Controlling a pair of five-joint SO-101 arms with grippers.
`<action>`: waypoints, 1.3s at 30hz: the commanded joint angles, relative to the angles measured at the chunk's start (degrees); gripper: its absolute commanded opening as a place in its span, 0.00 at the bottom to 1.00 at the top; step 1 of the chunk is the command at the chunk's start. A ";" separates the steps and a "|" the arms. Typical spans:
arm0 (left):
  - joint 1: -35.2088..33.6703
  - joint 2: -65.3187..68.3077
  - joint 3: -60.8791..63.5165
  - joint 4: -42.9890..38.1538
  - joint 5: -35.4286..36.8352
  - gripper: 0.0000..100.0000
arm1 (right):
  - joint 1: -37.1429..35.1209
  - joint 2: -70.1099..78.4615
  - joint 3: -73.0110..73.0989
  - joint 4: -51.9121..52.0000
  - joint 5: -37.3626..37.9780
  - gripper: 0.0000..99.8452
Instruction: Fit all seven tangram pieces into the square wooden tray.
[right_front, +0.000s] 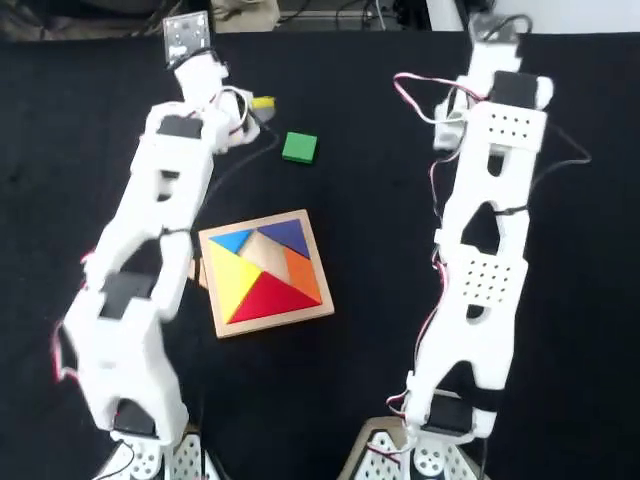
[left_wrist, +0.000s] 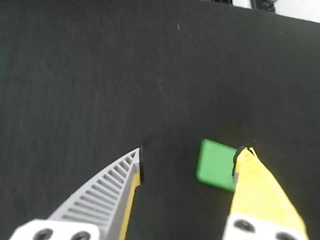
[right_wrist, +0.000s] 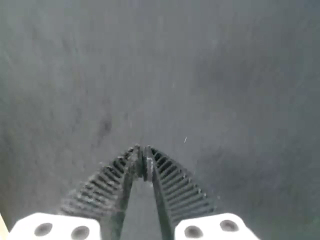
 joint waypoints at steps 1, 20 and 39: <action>-0.04 11.60 -16.48 0.62 -6.15 0.30 | 0.18 -3.38 1.98 1.85 -2.29 0.01; 0.75 45.63 -62.11 6.51 -26.37 0.19 | 0.70 1.45 1.54 -2.81 -2.64 0.01; 0.48 65.93 -83.91 0.18 -29.10 0.03 | -0.70 11.12 -5.67 -4.66 -2.55 0.01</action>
